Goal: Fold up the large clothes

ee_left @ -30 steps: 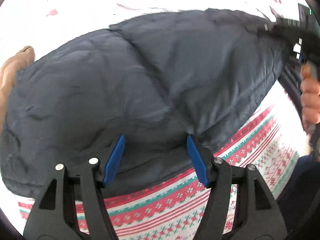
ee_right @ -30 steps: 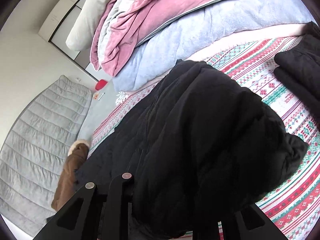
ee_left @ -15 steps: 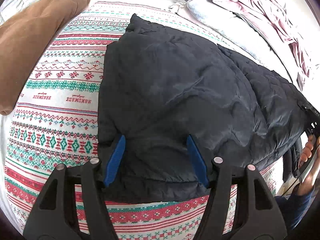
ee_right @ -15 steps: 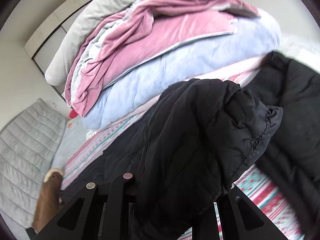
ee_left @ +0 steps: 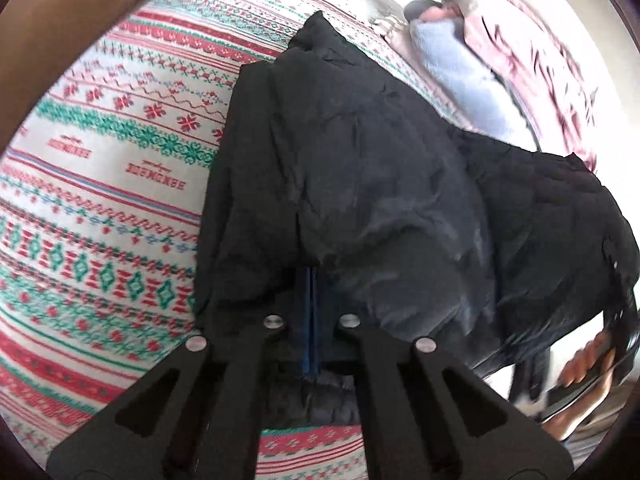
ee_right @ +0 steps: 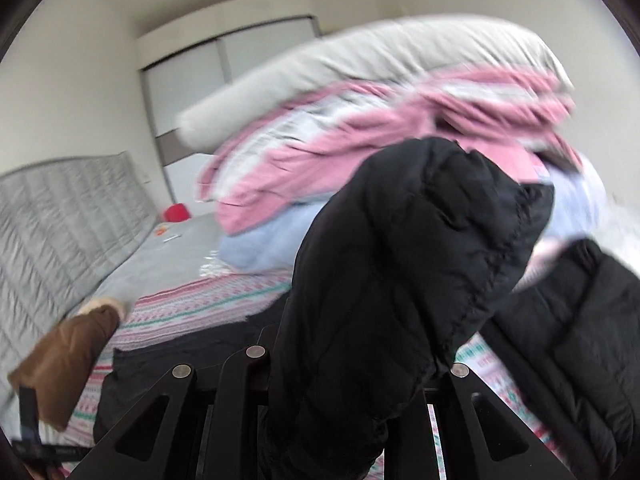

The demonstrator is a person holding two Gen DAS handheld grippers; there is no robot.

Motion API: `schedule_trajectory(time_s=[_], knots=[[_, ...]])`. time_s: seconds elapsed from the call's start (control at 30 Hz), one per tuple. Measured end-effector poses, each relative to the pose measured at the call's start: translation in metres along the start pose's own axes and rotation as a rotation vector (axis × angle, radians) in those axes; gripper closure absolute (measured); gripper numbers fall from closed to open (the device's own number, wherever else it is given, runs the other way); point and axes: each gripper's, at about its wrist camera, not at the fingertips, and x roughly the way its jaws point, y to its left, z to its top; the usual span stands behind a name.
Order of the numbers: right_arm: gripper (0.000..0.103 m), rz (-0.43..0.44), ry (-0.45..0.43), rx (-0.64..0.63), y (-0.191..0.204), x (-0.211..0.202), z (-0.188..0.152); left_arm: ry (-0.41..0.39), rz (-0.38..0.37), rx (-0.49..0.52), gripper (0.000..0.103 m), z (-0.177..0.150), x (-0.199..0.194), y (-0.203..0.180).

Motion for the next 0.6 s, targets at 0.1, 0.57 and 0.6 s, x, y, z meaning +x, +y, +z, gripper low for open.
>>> schedule_trajectory(time_s=[0.1, 0.57, 0.6], knots=[[0.084, 0.029, -0.056, -0.136, 0.049, -0.009, -0.001, -0.01, -0.026, -0.012, 0.103, 0.002, -0.001, 0.0], [0.083, 0.23, 0.048, -0.619, 0.245, 0.02, -0.099, -0.008, -0.057, -0.036, 0.103, 0.005, -0.004, 0.006], [0.083, 0.248, 0.068, -0.647, 0.25, 0.024, -0.108, -0.008, -0.059, -0.039, 0.103, 0.005, -0.004, 0.007]])
